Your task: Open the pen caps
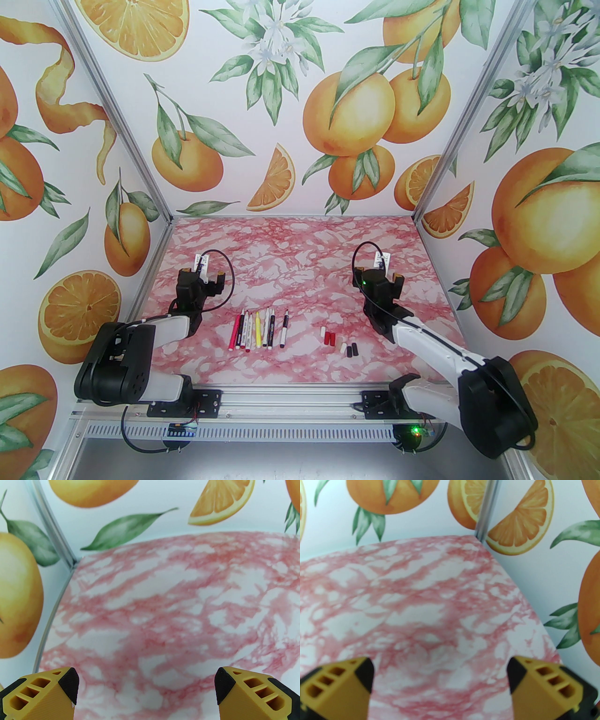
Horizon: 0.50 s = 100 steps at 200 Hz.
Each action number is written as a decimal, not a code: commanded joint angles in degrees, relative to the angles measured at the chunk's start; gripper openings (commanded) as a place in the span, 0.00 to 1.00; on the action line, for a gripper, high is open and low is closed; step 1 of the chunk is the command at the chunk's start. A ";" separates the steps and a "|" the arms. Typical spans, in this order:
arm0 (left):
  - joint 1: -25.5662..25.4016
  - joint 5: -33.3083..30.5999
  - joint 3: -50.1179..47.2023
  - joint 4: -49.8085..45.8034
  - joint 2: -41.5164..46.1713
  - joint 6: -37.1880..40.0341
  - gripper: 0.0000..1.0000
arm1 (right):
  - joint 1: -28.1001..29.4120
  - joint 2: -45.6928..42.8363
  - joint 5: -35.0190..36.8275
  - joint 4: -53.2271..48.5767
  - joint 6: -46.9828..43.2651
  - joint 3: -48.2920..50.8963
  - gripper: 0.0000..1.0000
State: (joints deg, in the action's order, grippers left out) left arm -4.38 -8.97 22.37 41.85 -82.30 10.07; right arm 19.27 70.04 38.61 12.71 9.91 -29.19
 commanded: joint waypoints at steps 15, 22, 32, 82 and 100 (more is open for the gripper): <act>0.24 7.74 -2.18 14.43 -4.60 0.61 1.00 | -3.07 4.27 -0.99 12.49 -3.21 3.45 1.00; 0.32 7.30 -2.01 16.22 -6.86 0.37 1.00 | -3.39 5.32 -1.16 14.40 -3.71 4.06 1.00; 0.27 6.24 -1.28 17.68 -10.01 0.02 1.00 | -3.69 6.54 -1.62 16.93 -4.21 4.55 1.00; 2.94 9.40 2.65 11.81 -11.92 -2.62 1.00 | -6.47 9.62 -8.36 31.89 -7.72 7.68 1.00; 3.15 9.59 2.58 12.20 -12.06 -2.67 1.00 | -8.58 11.57 -12.15 39.16 -7.28 9.61 1.00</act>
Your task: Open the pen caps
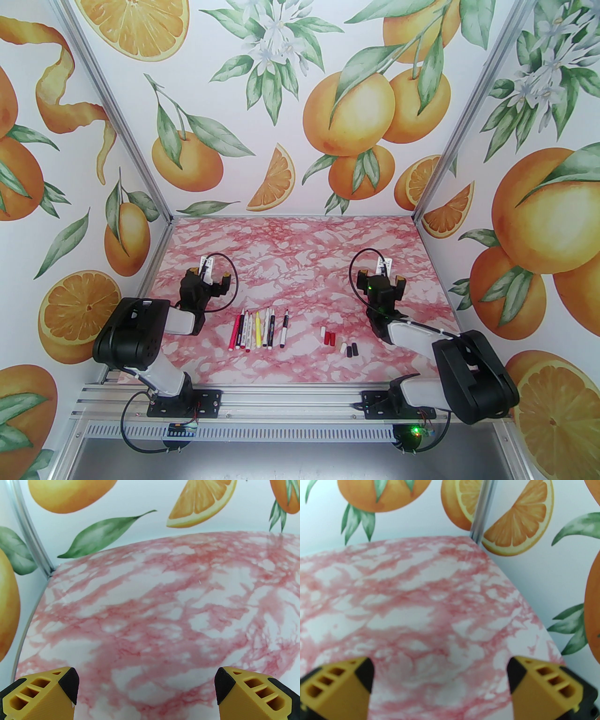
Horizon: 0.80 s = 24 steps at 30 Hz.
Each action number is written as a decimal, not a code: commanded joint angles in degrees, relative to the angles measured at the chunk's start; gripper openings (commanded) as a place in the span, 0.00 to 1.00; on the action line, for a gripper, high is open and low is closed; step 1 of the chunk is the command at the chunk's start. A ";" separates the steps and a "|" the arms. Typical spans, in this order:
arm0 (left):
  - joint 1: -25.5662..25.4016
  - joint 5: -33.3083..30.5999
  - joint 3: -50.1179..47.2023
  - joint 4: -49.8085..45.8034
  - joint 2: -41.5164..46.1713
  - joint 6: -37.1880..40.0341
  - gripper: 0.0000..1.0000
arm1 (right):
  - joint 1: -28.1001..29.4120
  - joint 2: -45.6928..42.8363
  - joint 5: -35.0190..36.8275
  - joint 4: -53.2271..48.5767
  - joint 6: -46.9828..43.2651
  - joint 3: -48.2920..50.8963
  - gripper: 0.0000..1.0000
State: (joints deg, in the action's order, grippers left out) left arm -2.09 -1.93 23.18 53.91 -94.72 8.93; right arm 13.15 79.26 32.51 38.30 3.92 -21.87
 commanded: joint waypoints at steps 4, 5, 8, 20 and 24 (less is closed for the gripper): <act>0.84 2.49 1.69 0.25 0.49 -1.46 1.00 | -4.85 6.06 -10.58 17.81 0.47 3.39 1.00; 0.85 2.51 1.67 0.16 0.50 -1.50 1.00 | -5.27 8.37 -11.94 21.24 0.47 4.03 1.00; 0.84 2.46 1.53 0.36 0.57 -1.46 1.00 | -6.07 9.03 -14.83 19.52 0.55 3.16 1.00; 0.77 2.42 1.61 0.32 0.50 -1.46 1.00 | -6.74 9.81 -18.89 21.27 -0.51 3.39 1.00; 0.77 2.41 1.52 0.33 0.59 -1.46 1.00 | -6.94 9.90 -22.00 17.38 -1.30 1.21 1.00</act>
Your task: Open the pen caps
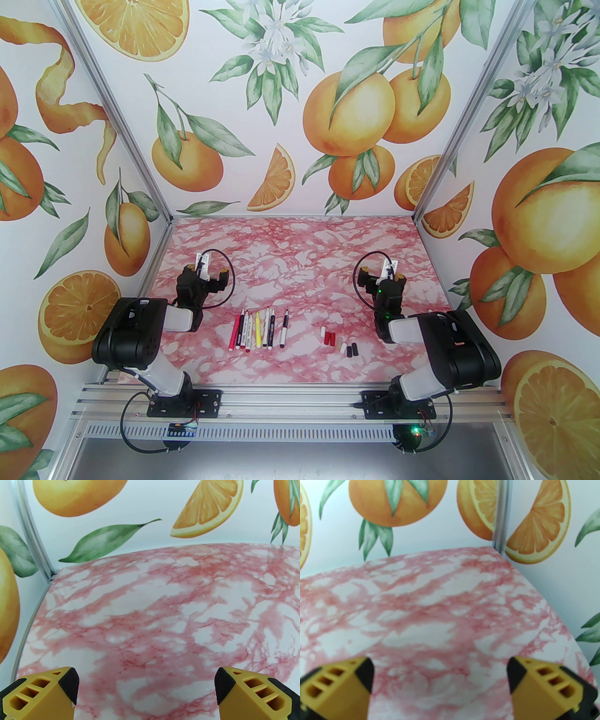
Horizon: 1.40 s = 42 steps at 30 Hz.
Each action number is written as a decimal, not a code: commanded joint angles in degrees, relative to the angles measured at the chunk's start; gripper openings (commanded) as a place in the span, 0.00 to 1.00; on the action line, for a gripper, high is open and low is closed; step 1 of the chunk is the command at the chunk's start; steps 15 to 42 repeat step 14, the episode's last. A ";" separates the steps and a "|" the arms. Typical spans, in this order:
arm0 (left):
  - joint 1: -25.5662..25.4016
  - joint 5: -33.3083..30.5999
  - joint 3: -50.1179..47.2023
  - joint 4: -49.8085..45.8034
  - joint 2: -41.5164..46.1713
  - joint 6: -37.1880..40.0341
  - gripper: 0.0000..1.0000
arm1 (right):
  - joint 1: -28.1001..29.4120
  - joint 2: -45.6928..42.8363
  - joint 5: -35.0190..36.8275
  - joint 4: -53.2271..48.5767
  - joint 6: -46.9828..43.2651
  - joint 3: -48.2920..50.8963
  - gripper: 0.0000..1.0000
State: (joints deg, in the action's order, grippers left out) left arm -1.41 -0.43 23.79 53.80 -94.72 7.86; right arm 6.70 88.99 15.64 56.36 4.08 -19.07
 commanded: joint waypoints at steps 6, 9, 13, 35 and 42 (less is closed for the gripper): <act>0.13 0.95 0.95 0.43 0.58 -0.30 1.00 | -1.02 0.06 -3.20 -2.12 -0.04 -2.07 1.00; -0.02 0.91 1.07 0.29 0.45 -0.21 1.00 | -1.02 0.06 -3.32 -2.13 -0.14 -2.07 1.00; 0.00 1.02 1.19 0.07 0.45 -0.23 1.00 | -0.99 0.02 -3.23 -2.09 -0.12 -2.11 1.00; 0.00 0.96 1.08 0.23 0.54 -0.23 1.00 | -1.01 0.04 -3.27 -2.13 -0.12 -2.12 1.00; 0.00 0.96 1.08 0.23 0.54 -0.23 1.00 | -1.01 0.04 -3.27 -2.13 -0.12 -2.12 1.00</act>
